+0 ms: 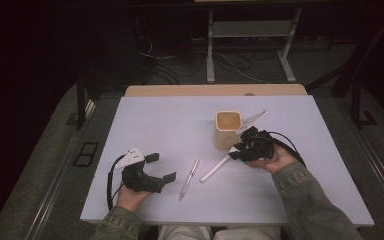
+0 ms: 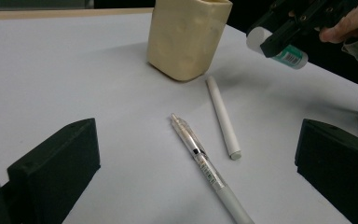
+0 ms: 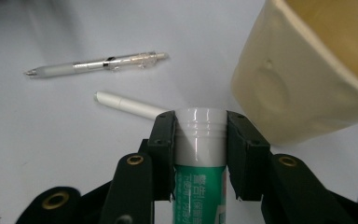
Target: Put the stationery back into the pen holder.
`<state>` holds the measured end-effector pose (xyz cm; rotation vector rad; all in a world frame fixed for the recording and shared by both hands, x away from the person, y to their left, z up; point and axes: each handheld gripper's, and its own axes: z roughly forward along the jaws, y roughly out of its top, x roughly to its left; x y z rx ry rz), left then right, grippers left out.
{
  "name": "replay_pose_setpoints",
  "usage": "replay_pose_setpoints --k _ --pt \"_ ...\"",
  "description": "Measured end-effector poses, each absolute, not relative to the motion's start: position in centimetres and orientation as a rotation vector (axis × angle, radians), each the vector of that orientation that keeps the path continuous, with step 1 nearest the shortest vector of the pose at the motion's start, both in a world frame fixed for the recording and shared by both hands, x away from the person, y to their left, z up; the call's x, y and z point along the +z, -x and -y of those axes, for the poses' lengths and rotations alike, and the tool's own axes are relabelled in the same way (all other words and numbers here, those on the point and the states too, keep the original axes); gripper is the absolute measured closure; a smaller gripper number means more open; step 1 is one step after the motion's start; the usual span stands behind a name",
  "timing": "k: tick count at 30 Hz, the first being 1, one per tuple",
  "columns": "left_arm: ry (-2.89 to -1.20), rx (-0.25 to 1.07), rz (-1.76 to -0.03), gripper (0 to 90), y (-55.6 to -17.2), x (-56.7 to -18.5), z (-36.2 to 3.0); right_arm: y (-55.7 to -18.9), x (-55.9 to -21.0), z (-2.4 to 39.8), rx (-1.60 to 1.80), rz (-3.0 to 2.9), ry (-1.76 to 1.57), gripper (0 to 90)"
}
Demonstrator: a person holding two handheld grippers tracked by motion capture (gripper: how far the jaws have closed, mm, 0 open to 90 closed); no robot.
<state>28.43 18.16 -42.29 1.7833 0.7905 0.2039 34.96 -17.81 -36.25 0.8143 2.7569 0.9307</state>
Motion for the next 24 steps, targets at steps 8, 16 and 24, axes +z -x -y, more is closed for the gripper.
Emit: replay_pose_setpoints --k 8,16,24 --pt "-1.785 0.206 -0.787 0.0 -28.5 -42.3 -18.2 -35.2 -34.2 18.3 0.992 -2.706 -0.829 64.7" --pt "-1.783 0.203 -0.79 0.0 -28.4 -42.3 -18.1 -35.5 -32.9 18.2 1.023 -2.686 -0.811 64.7" --pt "-1.785 0.206 -0.787 0.0 -28.5 -42.3 -18.2 -36.2 -31.4 18.3 1.057 -2.653 -0.807 64.6"
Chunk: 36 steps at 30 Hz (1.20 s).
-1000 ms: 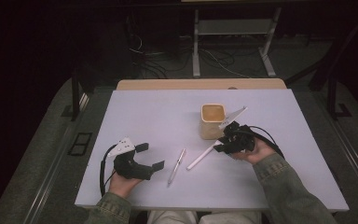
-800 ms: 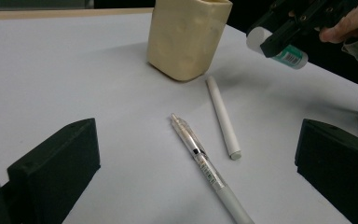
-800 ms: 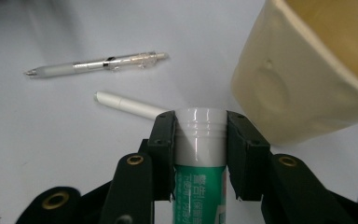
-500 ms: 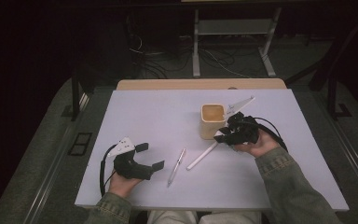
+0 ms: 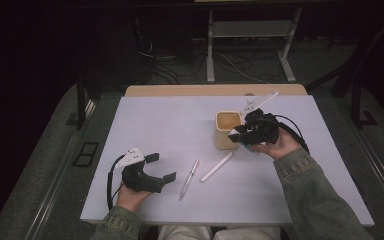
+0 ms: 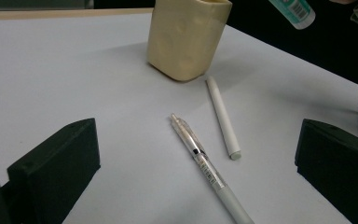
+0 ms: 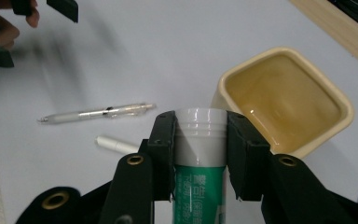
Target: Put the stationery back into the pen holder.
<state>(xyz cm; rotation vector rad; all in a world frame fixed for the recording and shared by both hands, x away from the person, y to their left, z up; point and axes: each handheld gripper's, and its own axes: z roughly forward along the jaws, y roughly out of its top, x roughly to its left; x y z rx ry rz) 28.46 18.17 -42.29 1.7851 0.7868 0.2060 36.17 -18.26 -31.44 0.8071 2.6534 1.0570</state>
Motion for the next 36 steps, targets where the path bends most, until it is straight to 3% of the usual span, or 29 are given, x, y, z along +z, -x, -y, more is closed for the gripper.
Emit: replay_pose_setpoints --k 36 --pt "-1.781 0.199 -0.785 0.0 -28.5 -42.3 -18.2 -41.8 -25.6 17.3 1.168 -2.522 -0.814 64.6"
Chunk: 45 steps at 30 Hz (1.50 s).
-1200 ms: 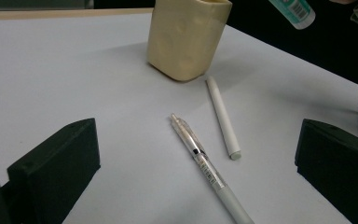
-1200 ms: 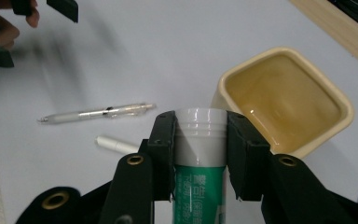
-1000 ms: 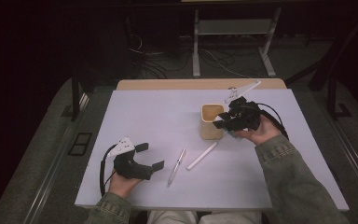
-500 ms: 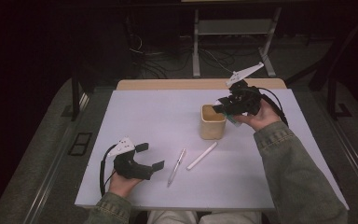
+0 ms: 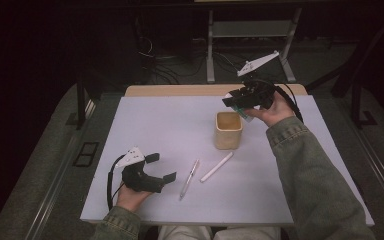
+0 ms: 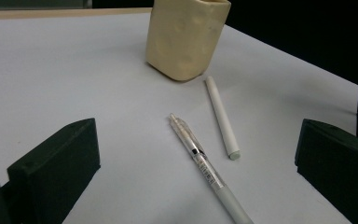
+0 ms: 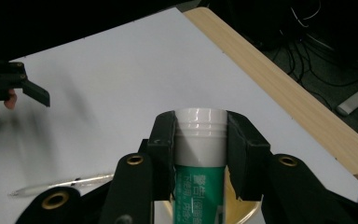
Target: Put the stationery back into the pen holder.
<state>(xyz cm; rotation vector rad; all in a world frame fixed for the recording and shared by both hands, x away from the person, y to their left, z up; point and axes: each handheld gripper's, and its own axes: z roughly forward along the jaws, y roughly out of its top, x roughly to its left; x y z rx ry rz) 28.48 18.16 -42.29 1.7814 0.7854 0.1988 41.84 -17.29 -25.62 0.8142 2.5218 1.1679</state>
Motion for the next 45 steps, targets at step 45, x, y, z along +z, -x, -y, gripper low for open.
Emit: replay_pose_setpoints --k 45 --pt "-1.776 0.196 -0.779 0.0 -28.5 -42.2 -18.3 -44.9 -32.2 18.2 1.53 -2.271 -0.961 64.5"
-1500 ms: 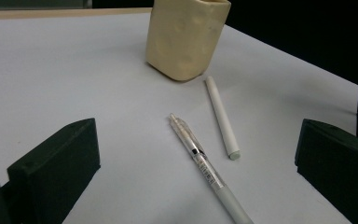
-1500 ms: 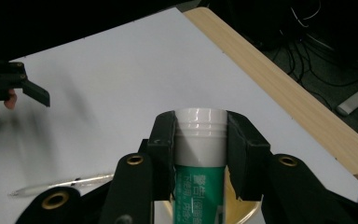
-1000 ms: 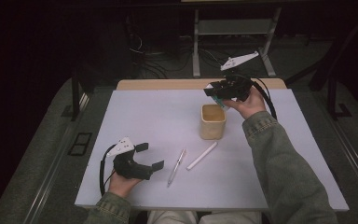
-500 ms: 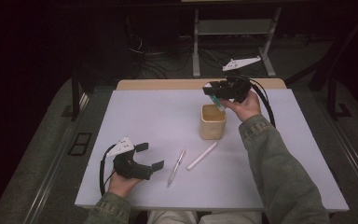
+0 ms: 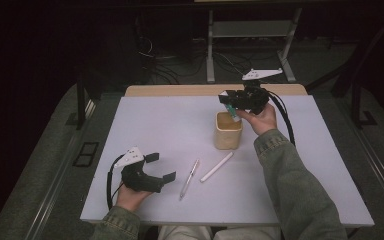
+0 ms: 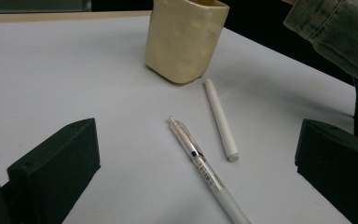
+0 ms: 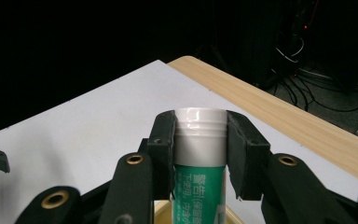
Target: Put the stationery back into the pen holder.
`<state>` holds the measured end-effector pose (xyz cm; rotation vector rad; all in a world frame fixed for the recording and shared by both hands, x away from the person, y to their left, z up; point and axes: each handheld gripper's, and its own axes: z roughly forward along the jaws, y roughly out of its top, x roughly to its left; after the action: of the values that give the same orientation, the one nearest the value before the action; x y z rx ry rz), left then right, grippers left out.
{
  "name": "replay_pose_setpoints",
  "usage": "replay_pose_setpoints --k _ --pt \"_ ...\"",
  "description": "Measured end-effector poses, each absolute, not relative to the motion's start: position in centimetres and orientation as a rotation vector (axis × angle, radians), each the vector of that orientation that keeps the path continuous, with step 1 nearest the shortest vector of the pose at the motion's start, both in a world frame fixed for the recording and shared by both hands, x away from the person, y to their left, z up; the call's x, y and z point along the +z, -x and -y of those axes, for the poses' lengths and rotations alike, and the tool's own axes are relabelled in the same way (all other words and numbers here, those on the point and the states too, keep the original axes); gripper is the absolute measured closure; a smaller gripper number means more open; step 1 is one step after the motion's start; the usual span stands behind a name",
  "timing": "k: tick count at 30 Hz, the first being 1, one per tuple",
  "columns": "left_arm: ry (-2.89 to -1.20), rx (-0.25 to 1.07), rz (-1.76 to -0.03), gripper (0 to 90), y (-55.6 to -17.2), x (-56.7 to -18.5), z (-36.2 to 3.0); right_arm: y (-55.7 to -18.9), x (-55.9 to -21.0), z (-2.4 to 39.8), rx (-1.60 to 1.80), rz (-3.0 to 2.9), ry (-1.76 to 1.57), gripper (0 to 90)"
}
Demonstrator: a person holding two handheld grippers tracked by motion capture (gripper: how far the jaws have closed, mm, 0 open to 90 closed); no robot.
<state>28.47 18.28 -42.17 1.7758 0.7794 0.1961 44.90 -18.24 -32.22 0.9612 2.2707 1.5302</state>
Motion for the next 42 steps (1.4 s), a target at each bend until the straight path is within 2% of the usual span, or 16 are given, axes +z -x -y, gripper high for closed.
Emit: replay_pose_setpoints --k 26,42 --pt "-1.779 0.195 -0.776 0.0 -28.5 -42.2 -18.2 -44.6 -36.5 18.6 1.595 -2.224 -1.042 64.4" --pt "-1.782 0.193 -0.776 0.0 -28.5 -42.2 -18.2 -43.8 -37.0 18.6 1.59 -2.239 -1.061 63.6"
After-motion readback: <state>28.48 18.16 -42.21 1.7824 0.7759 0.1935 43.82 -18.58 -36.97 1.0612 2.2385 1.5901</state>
